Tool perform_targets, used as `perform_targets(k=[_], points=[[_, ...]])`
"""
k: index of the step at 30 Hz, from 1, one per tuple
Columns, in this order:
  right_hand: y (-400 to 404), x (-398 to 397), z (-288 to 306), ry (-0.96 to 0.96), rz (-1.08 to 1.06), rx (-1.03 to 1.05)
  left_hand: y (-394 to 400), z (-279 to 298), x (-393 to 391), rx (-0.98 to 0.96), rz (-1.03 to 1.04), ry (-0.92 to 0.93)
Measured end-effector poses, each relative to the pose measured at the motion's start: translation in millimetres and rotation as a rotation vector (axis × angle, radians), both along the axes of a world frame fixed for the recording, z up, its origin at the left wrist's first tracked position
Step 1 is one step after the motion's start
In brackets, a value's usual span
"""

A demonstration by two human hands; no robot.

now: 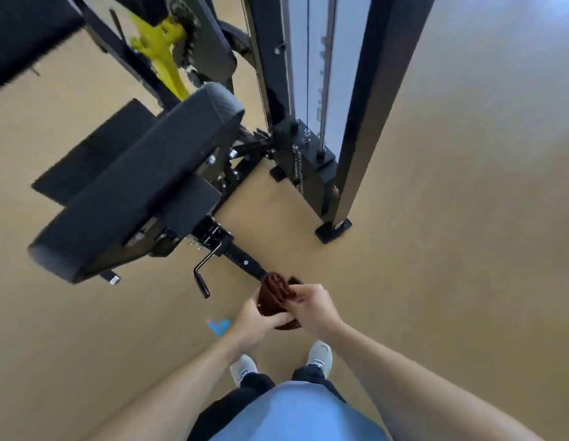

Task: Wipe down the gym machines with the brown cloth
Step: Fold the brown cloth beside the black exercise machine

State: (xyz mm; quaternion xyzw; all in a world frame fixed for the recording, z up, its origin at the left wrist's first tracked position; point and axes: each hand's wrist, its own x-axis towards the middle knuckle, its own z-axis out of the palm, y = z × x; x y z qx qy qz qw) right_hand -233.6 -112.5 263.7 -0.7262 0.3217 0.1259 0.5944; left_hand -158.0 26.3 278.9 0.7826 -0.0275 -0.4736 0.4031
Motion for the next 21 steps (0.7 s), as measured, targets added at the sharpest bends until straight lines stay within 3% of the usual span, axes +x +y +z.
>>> perform_targets(k=[4, 8, 14, 21], points=[[25.3, 29.9, 19.3, -0.017, 0.185, -0.060, 51.3, 4.3, 6.2, 0.059, 0.236, -0.128], [55.4, 49.9, 35.4, -0.037, 0.216, -0.093, 103.2, 9.2, 7.5, -0.086, 0.508, -0.151], [160.4, 77.2, 50.8, -0.001, 0.267, 0.060, 226.4, 19.6, 12.2, -0.075, 0.742, -0.317], [310.8, 110.1, 50.5, 0.054, 0.085, 0.206, 375.5, 10.6, 37.8, -0.089, 0.748, -0.215]])
